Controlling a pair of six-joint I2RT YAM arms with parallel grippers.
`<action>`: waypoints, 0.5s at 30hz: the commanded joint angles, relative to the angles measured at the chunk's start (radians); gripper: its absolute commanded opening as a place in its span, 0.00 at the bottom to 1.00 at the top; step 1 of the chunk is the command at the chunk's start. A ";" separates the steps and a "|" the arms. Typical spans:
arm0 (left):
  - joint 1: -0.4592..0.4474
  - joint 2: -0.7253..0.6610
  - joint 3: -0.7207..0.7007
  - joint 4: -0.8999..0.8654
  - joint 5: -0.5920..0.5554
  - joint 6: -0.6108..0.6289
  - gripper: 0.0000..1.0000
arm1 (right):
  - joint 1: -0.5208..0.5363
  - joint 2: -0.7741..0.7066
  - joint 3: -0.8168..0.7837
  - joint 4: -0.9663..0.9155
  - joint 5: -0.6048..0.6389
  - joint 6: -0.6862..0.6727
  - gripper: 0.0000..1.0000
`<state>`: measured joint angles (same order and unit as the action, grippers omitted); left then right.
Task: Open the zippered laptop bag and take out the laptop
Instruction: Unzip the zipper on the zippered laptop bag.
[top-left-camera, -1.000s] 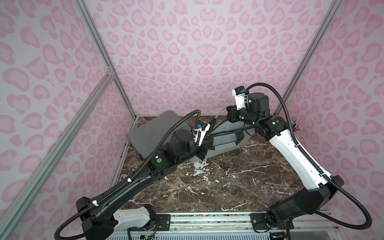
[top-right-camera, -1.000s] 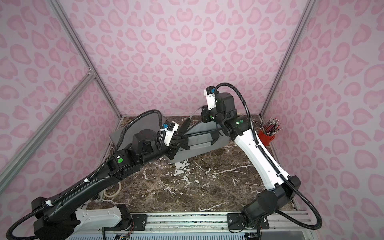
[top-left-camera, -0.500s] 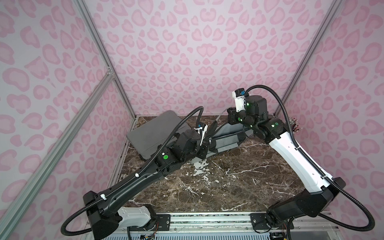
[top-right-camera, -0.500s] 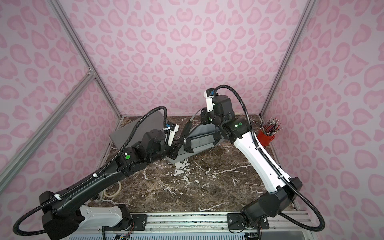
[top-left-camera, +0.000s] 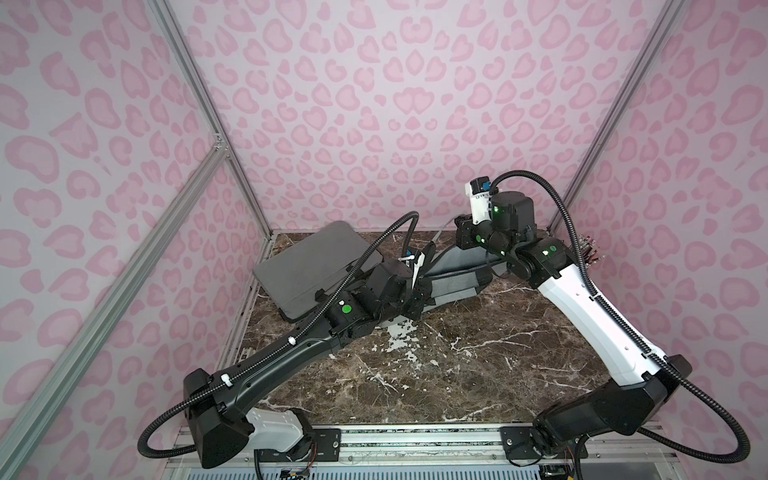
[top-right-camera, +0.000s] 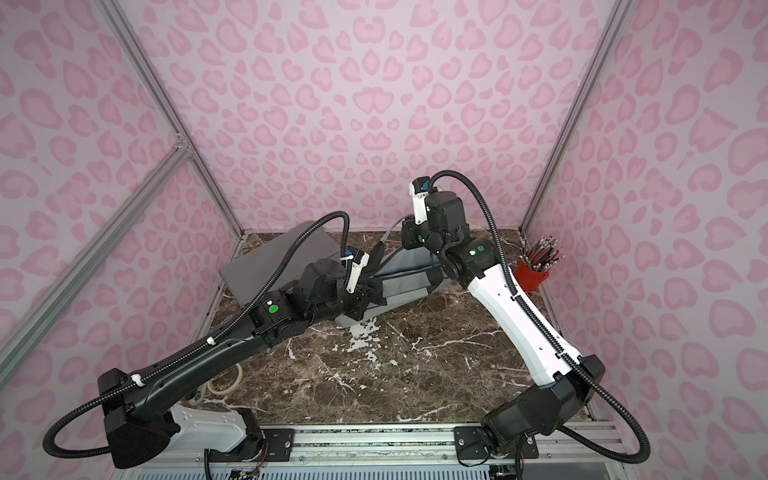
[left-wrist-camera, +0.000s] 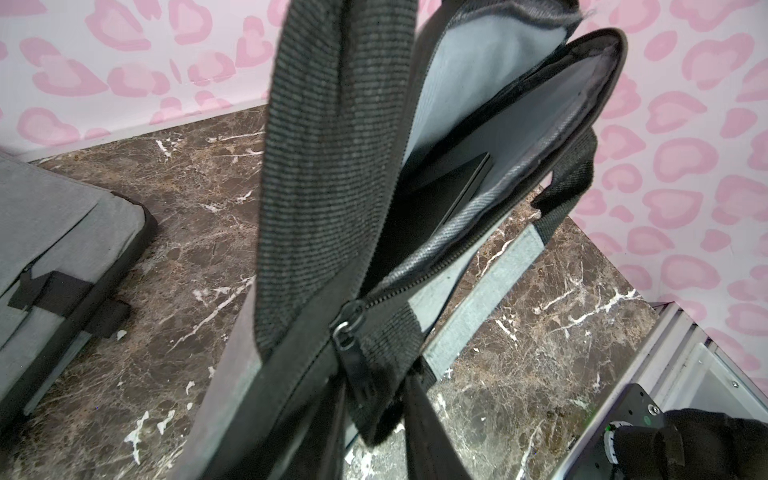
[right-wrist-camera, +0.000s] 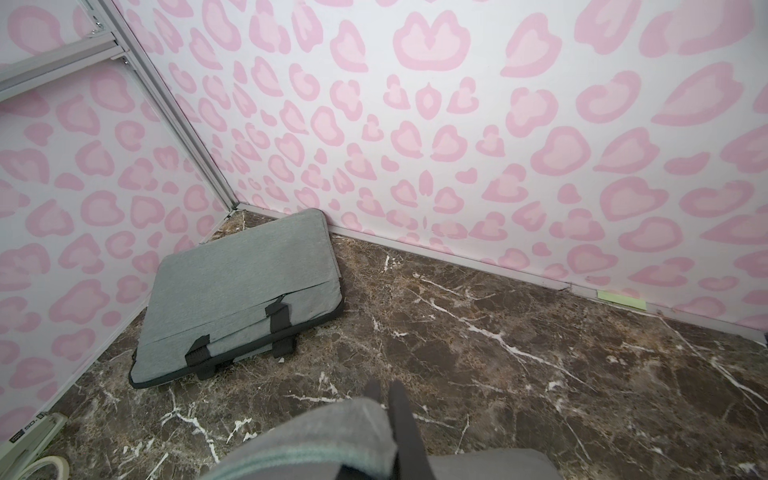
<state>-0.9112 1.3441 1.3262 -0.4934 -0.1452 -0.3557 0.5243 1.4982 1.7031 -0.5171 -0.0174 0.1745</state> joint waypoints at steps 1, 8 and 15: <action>-0.002 -0.003 0.005 -0.001 -0.075 -0.013 0.28 | 0.003 -0.017 -0.009 0.124 0.002 0.010 0.00; -0.002 0.014 0.012 0.016 -0.105 -0.006 0.20 | 0.002 -0.033 -0.030 0.139 0.000 0.013 0.00; -0.002 0.022 0.016 0.014 -0.159 -0.033 0.08 | 0.002 -0.049 -0.051 0.150 -0.003 0.013 0.00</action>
<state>-0.9142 1.3640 1.3315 -0.4942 -0.2623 -0.3733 0.5243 1.4605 1.6585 -0.4953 -0.0193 0.1753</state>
